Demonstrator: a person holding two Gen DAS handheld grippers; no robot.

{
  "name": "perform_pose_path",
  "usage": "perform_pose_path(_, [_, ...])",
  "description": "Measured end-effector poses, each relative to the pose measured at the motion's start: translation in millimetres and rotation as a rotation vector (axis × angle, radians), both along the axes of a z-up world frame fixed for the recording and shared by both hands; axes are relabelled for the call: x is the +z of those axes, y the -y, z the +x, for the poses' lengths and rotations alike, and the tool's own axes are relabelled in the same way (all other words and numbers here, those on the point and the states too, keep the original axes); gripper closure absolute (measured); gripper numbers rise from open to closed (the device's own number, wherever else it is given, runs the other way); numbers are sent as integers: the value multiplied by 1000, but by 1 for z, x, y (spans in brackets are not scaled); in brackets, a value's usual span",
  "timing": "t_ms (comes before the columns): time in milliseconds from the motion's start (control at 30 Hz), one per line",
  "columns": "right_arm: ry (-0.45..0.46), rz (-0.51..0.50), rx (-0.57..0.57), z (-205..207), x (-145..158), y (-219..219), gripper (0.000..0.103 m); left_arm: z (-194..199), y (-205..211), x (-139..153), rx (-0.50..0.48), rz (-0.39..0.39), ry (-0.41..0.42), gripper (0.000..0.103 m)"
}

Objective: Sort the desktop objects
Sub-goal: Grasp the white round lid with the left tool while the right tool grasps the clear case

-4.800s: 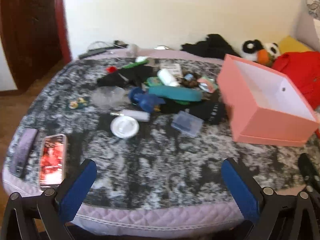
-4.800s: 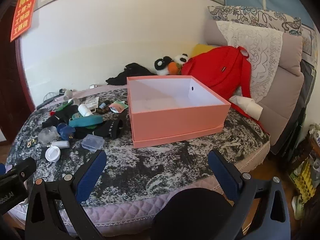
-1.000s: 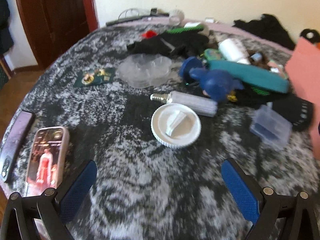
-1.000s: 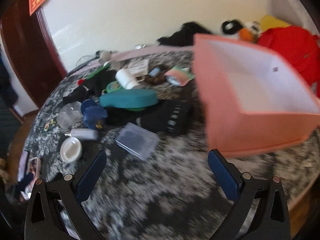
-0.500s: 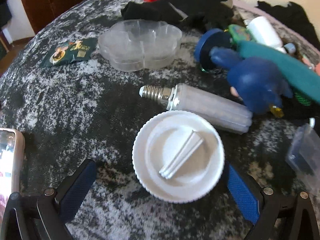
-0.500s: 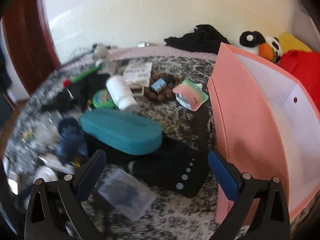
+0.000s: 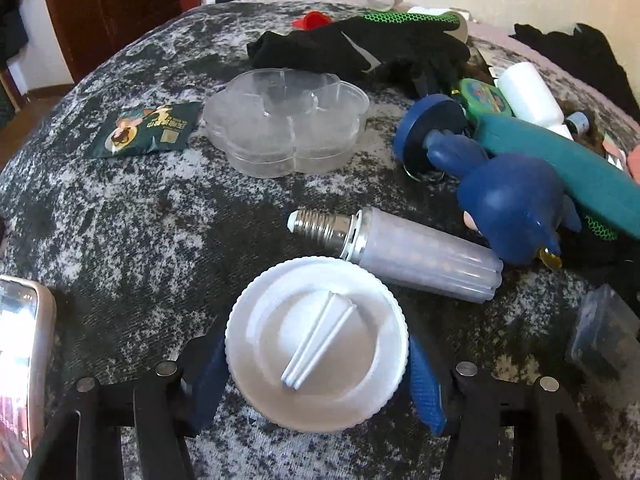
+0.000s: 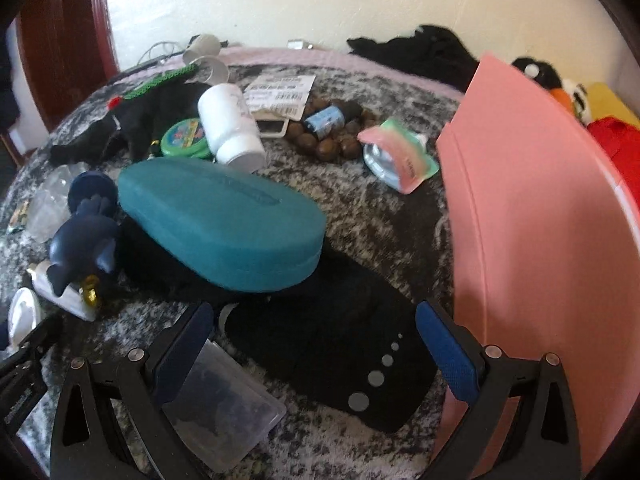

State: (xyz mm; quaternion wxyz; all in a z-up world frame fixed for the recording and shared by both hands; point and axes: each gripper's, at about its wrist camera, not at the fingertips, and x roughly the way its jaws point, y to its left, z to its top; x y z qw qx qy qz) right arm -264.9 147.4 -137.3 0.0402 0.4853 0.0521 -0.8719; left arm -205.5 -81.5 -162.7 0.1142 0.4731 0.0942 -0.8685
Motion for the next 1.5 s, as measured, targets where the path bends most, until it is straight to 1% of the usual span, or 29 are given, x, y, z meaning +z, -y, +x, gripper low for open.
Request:
perform_pose_path(100, [12, -61, 56, 19, 8, 3, 0, 2, 2, 1, 0, 11, 2, 38])
perform_pose_path(200, [50, -87, 127, 36, 5, 9, 0, 5, 4, 2, 0, 24, 4, 38])
perform_pose_path(267, [74, -99, 133, 44, -3, 11, 0, 5, 6, 2, -2, 31, 5, 38])
perform_pose_path(367, [110, -111, 125, 46, -18, 14, 0, 6, 8, 2, -1, 38, 5, 38])
perform_pose_path(500, [78, -71, 131, 43, -24, 23, 1, 7, 9, 1, 1, 41, 7, 38])
perform_pose_path(567, [59, -61, 145, 44, -21, 24, 29, 8, 9, 1, 2, 41, 8, 38])
perform_pose_path(600, [49, -55, 151, 45, -19, 24, 38, 9, 9, 2, 4, 42, 9, 38])
perform_pose_path(633, [47, -64, 152, 46, -16, 22, 40, 10, 10, 2, 5, 43, 9, 38])
perform_pose_path(767, [74, -165, 132, 52, -6, 10, 40, 16, 10, 8, 7, 48, 8, 38])
perform_pose_path(933, [69, -190, 145, 74, 6, 11, 40, 32, 3, 24, -8, 34, -26, 38])
perform_pose_path(1067, [77, -215, 167, 104, 12, 11, 40, 52, -5, 40, -32, 9, -57, 38])
perform_pose_path(1200, [86, -243, 185, 133, 18, 8, 39, 70, -13, 51, -52, -5, -66, 38])
perform_pose_path(1267, [84, -243, 185, 146, 18, 4, 38, 81, -15, 55, -55, -14, -66, 38])
perform_pose_path(1367, [92, -203, 193, 162, 12, 1, 37, 93, -16, 56, -53, -19, -60, 38])
perform_pose_path(1400, [100, -185, 200, 167, 9, 1, 34, 97, -16, 55, -53, -21, -54, 38])
perform_pose_path(1500, [80, -175, 232, 179, 6, 1, 32, 105, -17, 51, -54, -20, -39, 38])
